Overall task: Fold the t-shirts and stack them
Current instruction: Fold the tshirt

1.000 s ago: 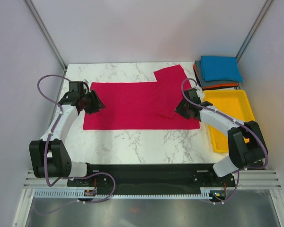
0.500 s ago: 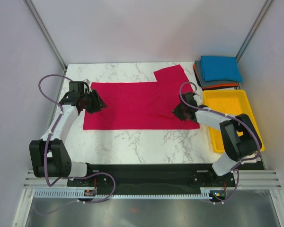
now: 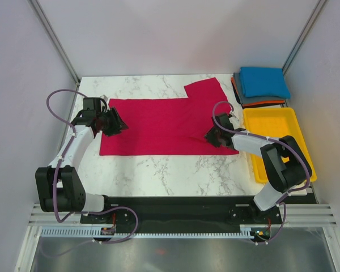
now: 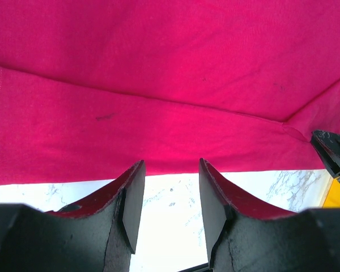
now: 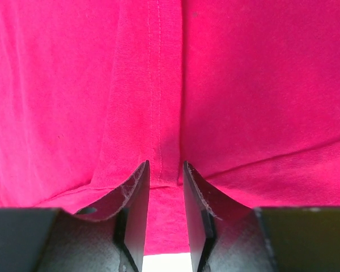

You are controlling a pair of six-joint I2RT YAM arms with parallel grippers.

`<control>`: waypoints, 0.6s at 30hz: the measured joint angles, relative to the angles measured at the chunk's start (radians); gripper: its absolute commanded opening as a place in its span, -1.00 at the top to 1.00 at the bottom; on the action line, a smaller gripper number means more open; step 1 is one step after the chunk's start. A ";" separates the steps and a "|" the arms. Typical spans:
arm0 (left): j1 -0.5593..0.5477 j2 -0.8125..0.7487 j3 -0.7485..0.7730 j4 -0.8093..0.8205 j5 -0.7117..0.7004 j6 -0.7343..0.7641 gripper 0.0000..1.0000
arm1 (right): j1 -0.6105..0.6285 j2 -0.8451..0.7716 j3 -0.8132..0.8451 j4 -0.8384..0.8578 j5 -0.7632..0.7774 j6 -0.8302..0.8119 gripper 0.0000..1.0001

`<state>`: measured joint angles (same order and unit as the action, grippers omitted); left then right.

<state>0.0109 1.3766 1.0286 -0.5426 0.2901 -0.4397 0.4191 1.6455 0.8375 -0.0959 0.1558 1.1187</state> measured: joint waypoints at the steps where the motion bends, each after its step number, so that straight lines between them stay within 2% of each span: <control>1: 0.000 0.000 0.000 0.000 0.000 0.000 -0.01 | 0.000 0.000 0.000 0.002 0.000 0.002 0.29; 5: 0.000 0.000 0.000 0.000 -0.001 0.000 -0.01 | 0.005 0.006 0.000 0.015 -0.001 0.005 0.45; 9: 0.000 0.000 0.000 0.000 -0.001 0.000 0.00 | 0.008 0.010 0.000 0.029 -0.001 0.008 0.49; 12: 0.000 0.000 0.000 0.000 -0.002 0.000 0.00 | 0.013 0.010 0.000 0.034 -0.001 0.011 0.66; 15: 0.000 0.000 0.000 0.000 -0.003 0.000 0.00 | 0.016 0.010 0.000 0.036 0.002 0.011 0.98; 18: 0.000 0.000 0.000 0.000 -0.005 0.000 0.00 | 0.017 0.010 0.000 0.037 0.003 0.011 1.00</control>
<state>0.0109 1.3762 1.0286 -0.5426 0.2855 -0.4397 0.4362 1.6558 0.8375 -0.0589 0.1585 1.1294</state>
